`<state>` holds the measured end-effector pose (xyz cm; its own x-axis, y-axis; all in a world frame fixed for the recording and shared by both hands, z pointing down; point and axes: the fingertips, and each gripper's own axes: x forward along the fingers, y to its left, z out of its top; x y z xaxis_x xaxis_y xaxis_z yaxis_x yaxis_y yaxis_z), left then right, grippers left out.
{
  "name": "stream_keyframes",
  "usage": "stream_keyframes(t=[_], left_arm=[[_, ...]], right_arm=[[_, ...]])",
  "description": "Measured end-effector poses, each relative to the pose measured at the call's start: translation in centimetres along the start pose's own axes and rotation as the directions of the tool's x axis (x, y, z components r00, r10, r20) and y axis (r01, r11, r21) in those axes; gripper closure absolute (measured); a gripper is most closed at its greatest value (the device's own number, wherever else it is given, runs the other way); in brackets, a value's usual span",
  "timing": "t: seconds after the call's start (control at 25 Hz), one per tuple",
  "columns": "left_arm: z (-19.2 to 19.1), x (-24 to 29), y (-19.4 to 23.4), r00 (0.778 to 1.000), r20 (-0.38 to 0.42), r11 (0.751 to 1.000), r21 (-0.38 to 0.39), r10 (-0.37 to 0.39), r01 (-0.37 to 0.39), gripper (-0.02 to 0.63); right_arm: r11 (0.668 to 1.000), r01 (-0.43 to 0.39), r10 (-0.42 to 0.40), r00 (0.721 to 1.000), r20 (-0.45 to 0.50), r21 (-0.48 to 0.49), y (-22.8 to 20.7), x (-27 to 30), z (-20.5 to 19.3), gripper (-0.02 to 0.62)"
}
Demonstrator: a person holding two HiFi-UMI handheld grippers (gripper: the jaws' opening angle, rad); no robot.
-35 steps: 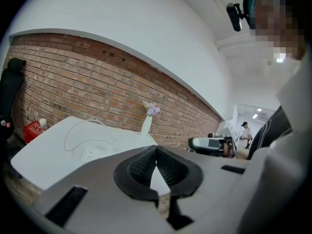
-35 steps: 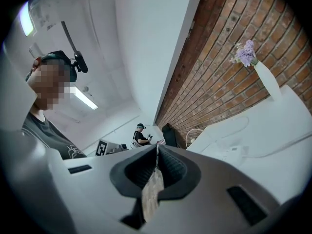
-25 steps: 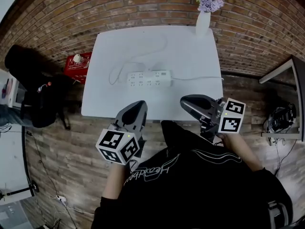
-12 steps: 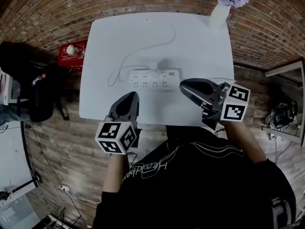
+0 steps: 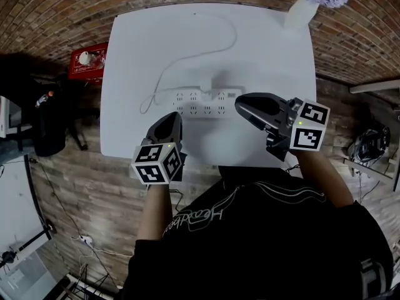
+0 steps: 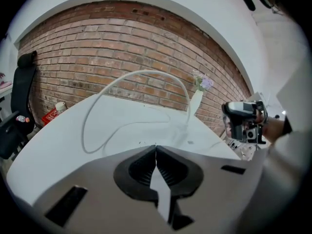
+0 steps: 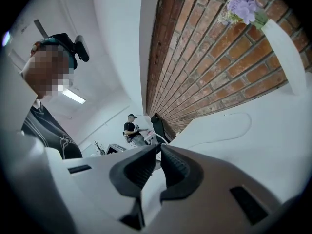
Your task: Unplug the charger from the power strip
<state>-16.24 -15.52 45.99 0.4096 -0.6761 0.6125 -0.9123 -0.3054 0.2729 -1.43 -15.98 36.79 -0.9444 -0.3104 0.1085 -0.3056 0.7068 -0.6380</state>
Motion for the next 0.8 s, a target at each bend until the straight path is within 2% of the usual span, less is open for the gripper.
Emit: stream_keyframes(t=[0.6, 0.8], left_arm=[[-2.0, 4.4, 2.2, 0.994, -0.080, 0.991, 0.117, 0.075, -0.065, 0.603], [-2.1, 4.3, 2.0, 0.991, -0.070, 0.972, 0.213, 0.113, -0.096, 0.603]], right_arm=[[1.000, 0.009, -0.008, 0.998, -0.057, 0.019, -3.6, 2.3, -1.4, 0.594], [1.000, 0.019, -0.019, 0.997, -0.077, 0.005, -4.4, 2.8, -1.9, 0.589]])
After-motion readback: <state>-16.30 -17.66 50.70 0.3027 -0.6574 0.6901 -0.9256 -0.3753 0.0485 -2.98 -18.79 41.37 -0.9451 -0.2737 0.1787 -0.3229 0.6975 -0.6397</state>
